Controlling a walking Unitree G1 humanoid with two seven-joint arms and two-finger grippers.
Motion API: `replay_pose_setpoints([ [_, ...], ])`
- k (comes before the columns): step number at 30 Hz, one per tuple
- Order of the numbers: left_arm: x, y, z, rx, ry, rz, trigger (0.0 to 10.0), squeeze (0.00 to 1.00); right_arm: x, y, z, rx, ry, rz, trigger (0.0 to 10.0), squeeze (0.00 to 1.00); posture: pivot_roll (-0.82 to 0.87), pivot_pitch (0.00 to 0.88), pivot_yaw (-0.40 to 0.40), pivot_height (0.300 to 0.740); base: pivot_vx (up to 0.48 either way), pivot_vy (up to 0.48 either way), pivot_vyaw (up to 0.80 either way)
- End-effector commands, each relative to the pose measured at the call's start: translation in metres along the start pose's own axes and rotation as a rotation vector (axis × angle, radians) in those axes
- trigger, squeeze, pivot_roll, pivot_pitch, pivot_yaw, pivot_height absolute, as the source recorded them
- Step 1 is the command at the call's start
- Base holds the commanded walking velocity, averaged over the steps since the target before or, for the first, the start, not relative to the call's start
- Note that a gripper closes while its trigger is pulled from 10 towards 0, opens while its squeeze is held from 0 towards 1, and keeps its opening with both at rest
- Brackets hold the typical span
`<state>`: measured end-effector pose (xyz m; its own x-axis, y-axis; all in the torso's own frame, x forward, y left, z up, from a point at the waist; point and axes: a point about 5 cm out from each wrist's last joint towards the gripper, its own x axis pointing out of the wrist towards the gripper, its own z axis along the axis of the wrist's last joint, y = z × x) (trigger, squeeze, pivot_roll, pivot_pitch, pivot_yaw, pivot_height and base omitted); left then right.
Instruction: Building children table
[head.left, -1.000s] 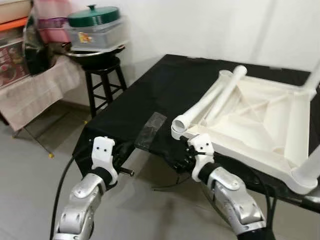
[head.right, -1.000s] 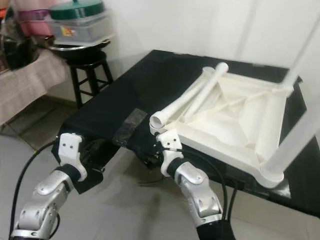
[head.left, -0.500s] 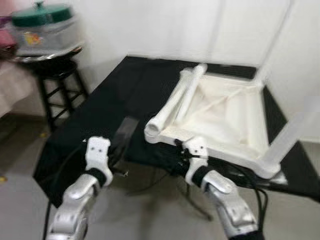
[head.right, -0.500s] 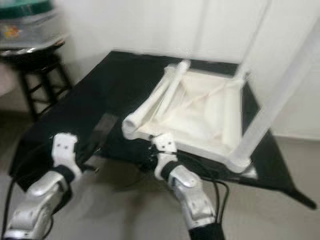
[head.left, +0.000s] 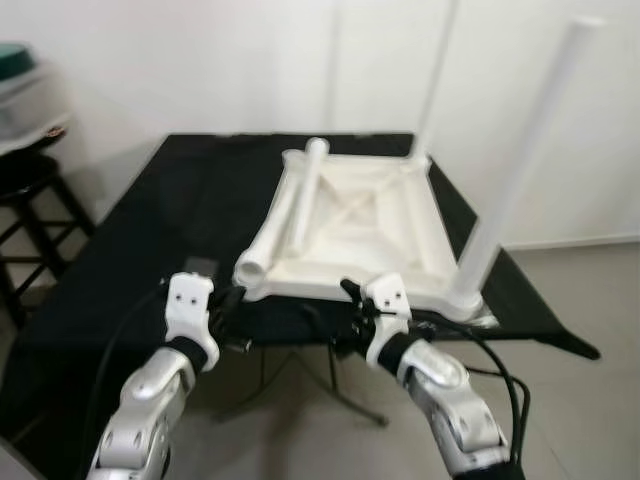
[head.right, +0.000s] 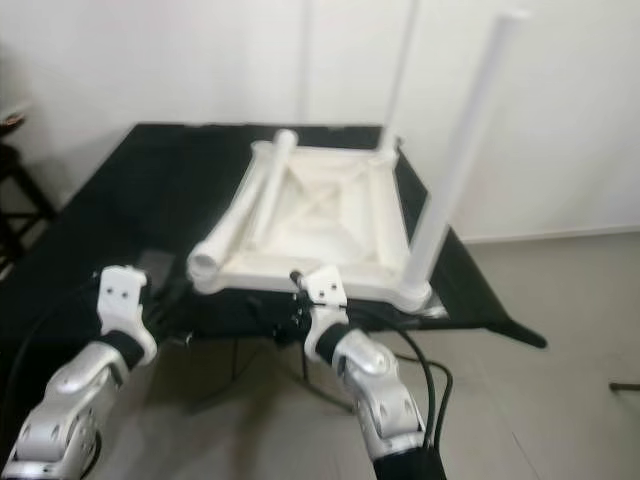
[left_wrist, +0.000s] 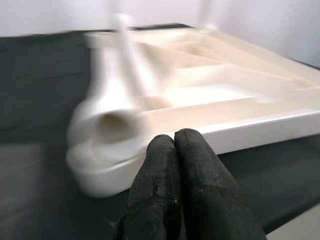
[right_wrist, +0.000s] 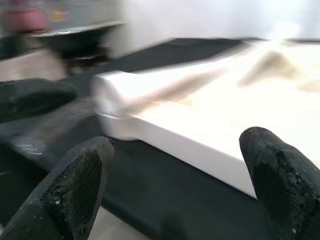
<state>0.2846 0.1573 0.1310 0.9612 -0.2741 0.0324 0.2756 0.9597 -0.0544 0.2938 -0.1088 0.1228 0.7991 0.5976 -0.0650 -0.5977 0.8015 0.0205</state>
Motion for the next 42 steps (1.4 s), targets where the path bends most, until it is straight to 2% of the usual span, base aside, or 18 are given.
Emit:
replay_pose_setpoints([
  [1,-0.002,0.002,-0.002,-0.009,0.006,0.005,10.0,0.0,0.001,0.001,0.002,0.003,-0.011,0.004,10.0,0.0,-0.08,0.0,0.032,0.74,0.0,0.0,-0.8],
  [7,-0.001,0.004,0.0,0.004,-0.003,0.02,10.0,0.0,0.001,0.001,0.003,0.012,-0.026,0.012,10.0,0.0,-0.08,0.0,0.032,0.74,0.0,0.0,-0.8],
  [13,0.0,0.011,0.007,0.113,-0.027,0.041,10.0,0.0,0.0,0.002,0.006,0.009,-0.048,0.017,10.0,0.0,-0.09,0.0,0.036,0.74,0.0,0.0,0.0],
  [14,-0.002,0.019,0.012,0.158,-0.045,0.067,10.0,0.65,0.0,0.003,0.006,0.008,-0.048,0.019,10.0,0.0,-0.09,0.0,0.04,0.74,0.0,0.0,0.0],
  [15,-0.003,0.026,0.016,0.192,-0.057,0.086,10.0,1.0,0.0,0.003,0.006,0.005,-0.048,0.022,10.0,0.0,-0.09,0.0,0.041,0.74,0.0,0.0,0.0],
  [19,-0.005,0.037,0.026,0.267,-0.077,0.114,10.0,1.0,-0.001,0.004,0.006,0.003,-0.048,0.026,10.0,0.0,-0.09,0.0,0.04,0.74,0.0,0.0,0.0],
  [20,-0.005,0.042,0.032,0.323,-0.085,0.12,10.0,1.0,-0.001,0.004,0.006,0.003,-0.048,0.027,10.0,0.0,-0.08,0.0,0.039,0.74,0.0,0.0,0.0],
  [21,-0.005,0.047,0.043,0.49,-0.093,0.099,10.0,1.0,-0.001,0.004,0.006,0.009,-0.048,0.032,10.0,0.0,-0.08,0.0,0.039,0.74,0.0,0.0,0.0],
  [22,-0.005,0.047,0.043,0.49,-0.093,0.099,10.0,1.0,-0.001,0.004,0.006,0.009,-0.048,0.032,10.0,0.0,-0.08,0.0,0.039,0.74,0.0,0.0,0.0],
  [26,-0.002,0.048,0.049,0.714,-0.066,0.013,10.0,1.0,-0.001,0.004,0.006,0.013,-0.047,0.038,10.0,0.0,-0.09,0.0,0.04,0.74,0.0,0.0,0.0],
  [28,0.0,0.047,0.048,0.734,-0.062,0.0,10.0,1.0,-0.002,0.004,0.006,0.013,-0.047,0.038,10.0,0.0,-0.09,0.0,0.038,0.74,0.0,0.0,0.0],
  [32,0.001,0.044,0.047,0.72,-0.066,-0.006,10.0,1.0,-0.002,0.003,0.006,0.012,-0.045,0.038,10.0,0.0,-0.1,0.0,0.039,0.74,0.0,0.0,0.0],
  [33,0.001,0.042,0.043,0.58,-0.087,0.029,10.0,1.0,-0.003,0.002,0.006,0.009,-0.044,0.037,10.0,0.0,-0.11,0.0,0.04,0.74,0.0,0.0,0.0],
  [34,0.001,0.041,0.042,0.527,-0.094,0.044,10.0,1.0,-0.003,0.002,0.006,0.008,-0.044,0.036,10.0,0.0,-0.11,0.0,0.04,0.74,0.0,0.0,0.0],
  [35,0.001,0.041,0.042,0.527,-0.094,0.044,10.0,1.0,-0.003,0.002,0.006,0.008,-0.044,0.036,10.0,0.0,-0.11,0.0,0.04,0.74,0.0,0.0,0.0],
  [39,0.0,0.031,0.036,0.306,-0.119,0.067,10.0,1.0,-0.004,0.001,0.006,0.013,-0.045,0.037,10.0,0.0,-0.11,0.0,0.041,0.74,0.0,0.0,0.0],
  [40,0.0,0.031,0.036,0.306,-0.119,0.067,10.0,1.0,-0.004,0.001,0.006,0.013,-0.045,0.037,10.0,0.0,-0.11,0.0,0.041,0.74,0.0,0.0,0.0],
  [42,0.0,0.024,0.032,0.21,-0.123,0.077,10.0,1.0,-0.004,0.002,0.006,0.014,-0.045,0.038,10.0,0.0,-0.11,0.0,0.043,0.74,0.0,0.0,0.0],
])
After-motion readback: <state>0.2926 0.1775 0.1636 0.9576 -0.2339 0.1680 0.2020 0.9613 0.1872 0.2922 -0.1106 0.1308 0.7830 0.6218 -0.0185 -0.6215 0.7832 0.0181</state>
